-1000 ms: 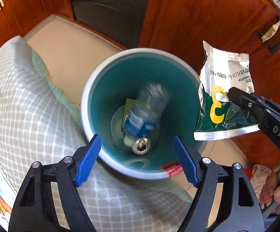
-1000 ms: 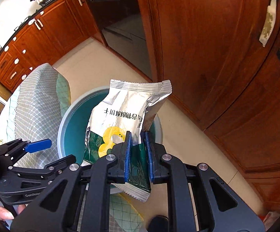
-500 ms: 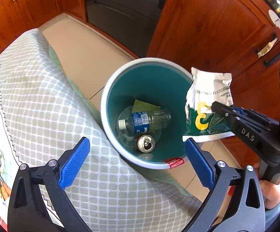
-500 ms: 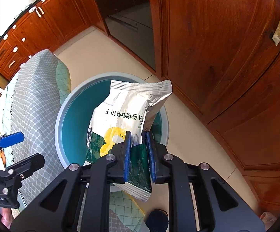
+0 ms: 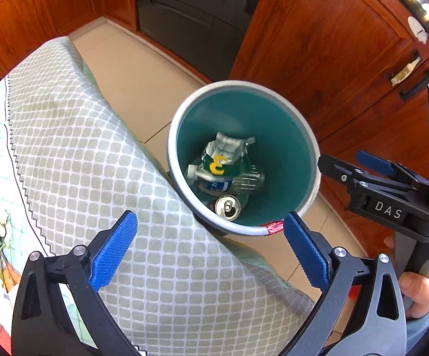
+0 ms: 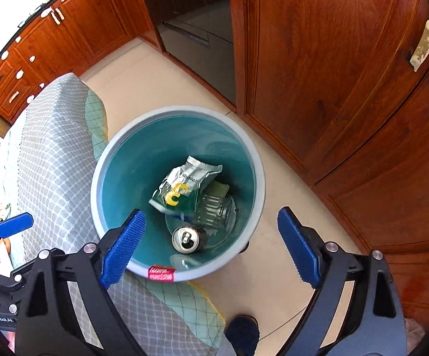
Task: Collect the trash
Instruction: 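Grasp the white tissue with the left tool while the right tool grasps the paper cup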
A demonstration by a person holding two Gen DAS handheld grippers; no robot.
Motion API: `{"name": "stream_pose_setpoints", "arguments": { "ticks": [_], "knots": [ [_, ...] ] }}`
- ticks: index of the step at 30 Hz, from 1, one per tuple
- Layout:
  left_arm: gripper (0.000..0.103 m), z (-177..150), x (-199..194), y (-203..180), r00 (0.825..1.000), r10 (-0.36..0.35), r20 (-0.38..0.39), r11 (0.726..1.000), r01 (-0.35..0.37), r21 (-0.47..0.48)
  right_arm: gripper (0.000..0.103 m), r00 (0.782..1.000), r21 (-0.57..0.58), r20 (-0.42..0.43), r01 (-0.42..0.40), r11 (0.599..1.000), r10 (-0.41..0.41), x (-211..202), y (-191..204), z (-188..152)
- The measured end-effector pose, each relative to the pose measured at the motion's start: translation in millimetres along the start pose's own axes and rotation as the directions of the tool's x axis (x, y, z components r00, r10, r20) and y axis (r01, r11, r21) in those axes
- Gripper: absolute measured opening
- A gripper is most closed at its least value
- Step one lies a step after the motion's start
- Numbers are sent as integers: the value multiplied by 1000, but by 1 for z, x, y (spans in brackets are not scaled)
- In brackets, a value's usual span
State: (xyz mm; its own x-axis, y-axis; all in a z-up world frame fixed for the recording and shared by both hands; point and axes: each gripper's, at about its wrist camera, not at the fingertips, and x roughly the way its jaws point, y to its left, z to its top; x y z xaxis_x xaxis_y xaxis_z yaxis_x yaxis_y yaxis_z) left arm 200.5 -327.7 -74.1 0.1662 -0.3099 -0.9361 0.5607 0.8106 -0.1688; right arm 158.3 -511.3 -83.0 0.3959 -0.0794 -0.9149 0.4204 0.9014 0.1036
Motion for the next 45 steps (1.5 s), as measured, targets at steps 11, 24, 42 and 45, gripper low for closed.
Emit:
{"name": "stream_pose_setpoints", "arguments": {
  "ticks": [11,24,42,45],
  "knots": [
    [99,-44,-44,29,999,14,40,999,-12,-51,87,1000,-74,-13,-23,997,22,-22,39,-17],
    [99,-137,-107,114,988,116,102,973,-93,-210,87,995,-236,-44,-98,967,90,-45,134,-62],
    [99,-198,-93,215,978,203,53,903,-166,-396,87,986,-367,-120,-155,917,119,-42,225,-94],
    [99,-190,-86,208,969,238,65,907,-197,-373,87,985,-365,-121,-158,918,121,-41,229,-94]
  ]
}}
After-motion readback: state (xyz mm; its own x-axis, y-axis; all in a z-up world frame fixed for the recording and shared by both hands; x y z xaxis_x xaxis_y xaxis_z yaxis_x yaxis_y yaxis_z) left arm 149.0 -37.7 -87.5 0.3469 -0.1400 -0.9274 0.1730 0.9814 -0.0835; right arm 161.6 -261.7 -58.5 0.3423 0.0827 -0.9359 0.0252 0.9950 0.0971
